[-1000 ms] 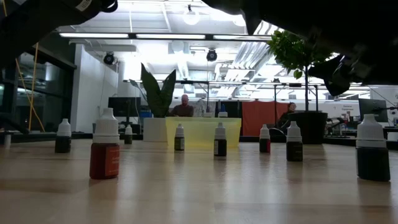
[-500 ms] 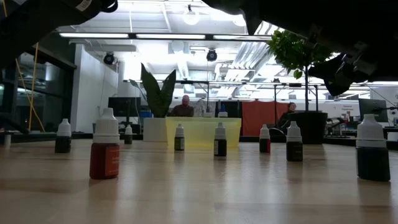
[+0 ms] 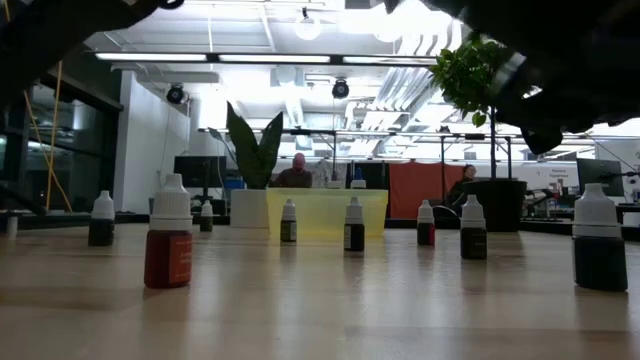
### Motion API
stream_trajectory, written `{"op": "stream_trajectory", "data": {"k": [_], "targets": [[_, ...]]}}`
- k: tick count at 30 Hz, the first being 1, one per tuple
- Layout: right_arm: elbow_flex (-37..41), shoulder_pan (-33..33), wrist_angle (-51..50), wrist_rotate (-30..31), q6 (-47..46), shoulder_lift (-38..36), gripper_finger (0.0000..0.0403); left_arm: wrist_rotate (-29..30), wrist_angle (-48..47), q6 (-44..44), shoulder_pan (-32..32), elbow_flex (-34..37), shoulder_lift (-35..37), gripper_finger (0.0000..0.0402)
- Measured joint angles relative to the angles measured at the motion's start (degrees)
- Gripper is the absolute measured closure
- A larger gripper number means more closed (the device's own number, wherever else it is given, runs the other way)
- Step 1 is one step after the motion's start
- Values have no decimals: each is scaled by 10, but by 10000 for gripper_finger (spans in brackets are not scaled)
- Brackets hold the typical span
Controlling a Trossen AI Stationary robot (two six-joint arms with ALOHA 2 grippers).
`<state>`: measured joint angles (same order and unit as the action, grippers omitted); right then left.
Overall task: Pick & Place food coloring
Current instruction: Put the large pink food coloring bottle into the yellow bin
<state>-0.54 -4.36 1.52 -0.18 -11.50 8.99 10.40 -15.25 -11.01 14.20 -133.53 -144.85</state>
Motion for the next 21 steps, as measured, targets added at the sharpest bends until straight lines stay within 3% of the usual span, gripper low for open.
{"op": "stream_trajectory", "data": {"k": [6,15,21], "targets": [[0,0,0,0,0,0,402,142,-99,-71,-17,0,69,311],[0,0,0,0,0,0,402,305,-317,-266,-69,0,144,311],[0,0,0,0,0,0,402,349,-426,-402,-123,0,168,311]]}}
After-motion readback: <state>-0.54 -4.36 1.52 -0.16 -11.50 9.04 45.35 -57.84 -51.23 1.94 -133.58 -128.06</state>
